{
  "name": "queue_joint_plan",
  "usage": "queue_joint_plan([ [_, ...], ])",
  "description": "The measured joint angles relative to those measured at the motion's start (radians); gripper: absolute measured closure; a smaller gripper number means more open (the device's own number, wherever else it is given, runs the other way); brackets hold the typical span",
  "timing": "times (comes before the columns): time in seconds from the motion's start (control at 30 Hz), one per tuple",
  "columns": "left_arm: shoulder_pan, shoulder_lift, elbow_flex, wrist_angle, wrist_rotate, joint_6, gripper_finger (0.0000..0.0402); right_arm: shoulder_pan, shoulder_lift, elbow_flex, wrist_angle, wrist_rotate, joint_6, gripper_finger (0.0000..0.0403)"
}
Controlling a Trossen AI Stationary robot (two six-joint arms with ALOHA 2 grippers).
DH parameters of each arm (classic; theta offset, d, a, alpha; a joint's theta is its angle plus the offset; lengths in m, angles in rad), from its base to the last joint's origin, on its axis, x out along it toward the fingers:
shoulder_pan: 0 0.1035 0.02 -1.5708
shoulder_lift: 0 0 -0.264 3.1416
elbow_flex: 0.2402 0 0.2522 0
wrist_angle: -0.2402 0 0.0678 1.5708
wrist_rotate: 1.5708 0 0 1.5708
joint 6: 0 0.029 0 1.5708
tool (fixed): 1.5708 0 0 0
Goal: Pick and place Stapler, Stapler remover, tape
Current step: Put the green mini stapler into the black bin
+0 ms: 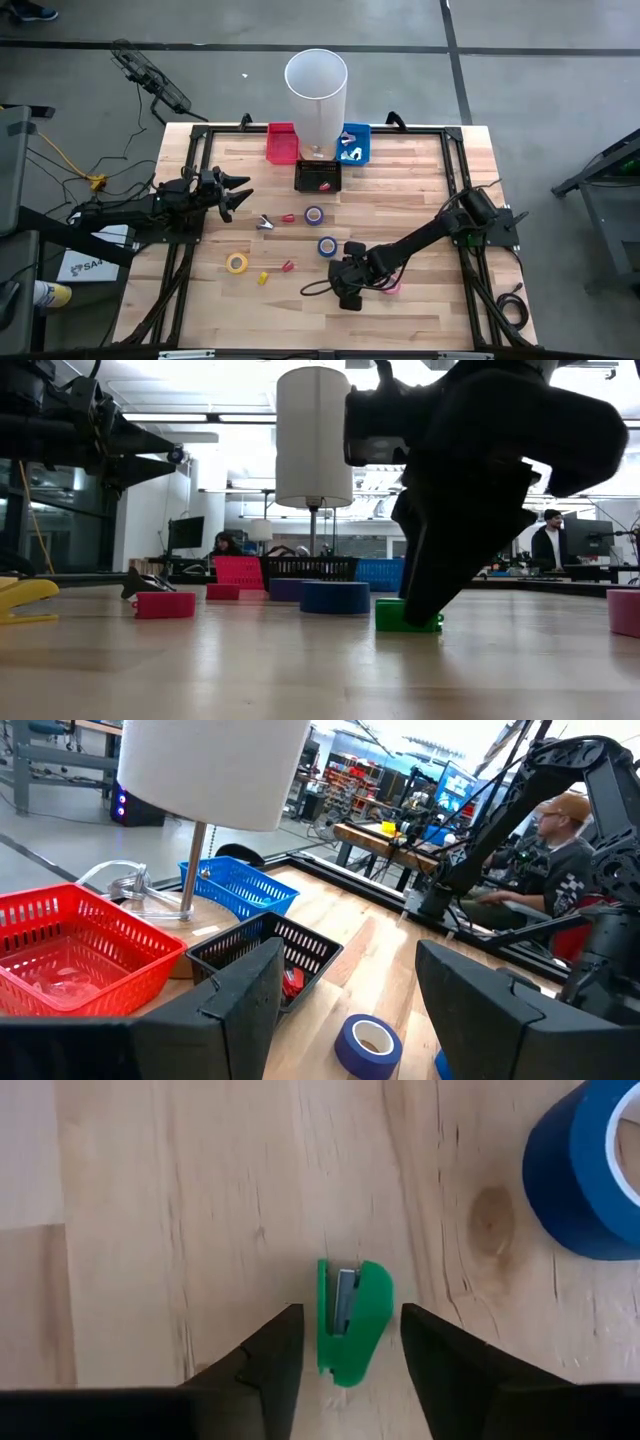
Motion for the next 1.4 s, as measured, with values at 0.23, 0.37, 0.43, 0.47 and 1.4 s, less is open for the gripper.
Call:
queue_joint_plan([
  [0.23,0.000,0.000,0.000,0.000,0.000,0.000,0.0176,0.000,0.000,0.000,-0.018,0.001,-0.016,0.0318],
  [0.37,0.000,0.000,0.000,0.000,0.000,0.000,0.0176,-0.002,-0.001,0.000,-0.018,0.000,-0.017,0.0349],
  [0.43,0.000,0.000,0.000,0.000,0.000,0.000,0.0176,-0.003,-0.002,0.000,-0.018,-0.001,-0.015,0.0358],
  [0.47,0.000,0.000,0.000,0.000,0.000,0.000,0.0176,-0.006,-0.002,0.000,-0.017,-0.005,-0.015,0.0358],
  [1.4,0.000,0.000,0.000,0.000,0.000,0.000,0.0176,-0.219,-0.182,0.000,-0.042,-0.049,-0.315,0.0354],
])
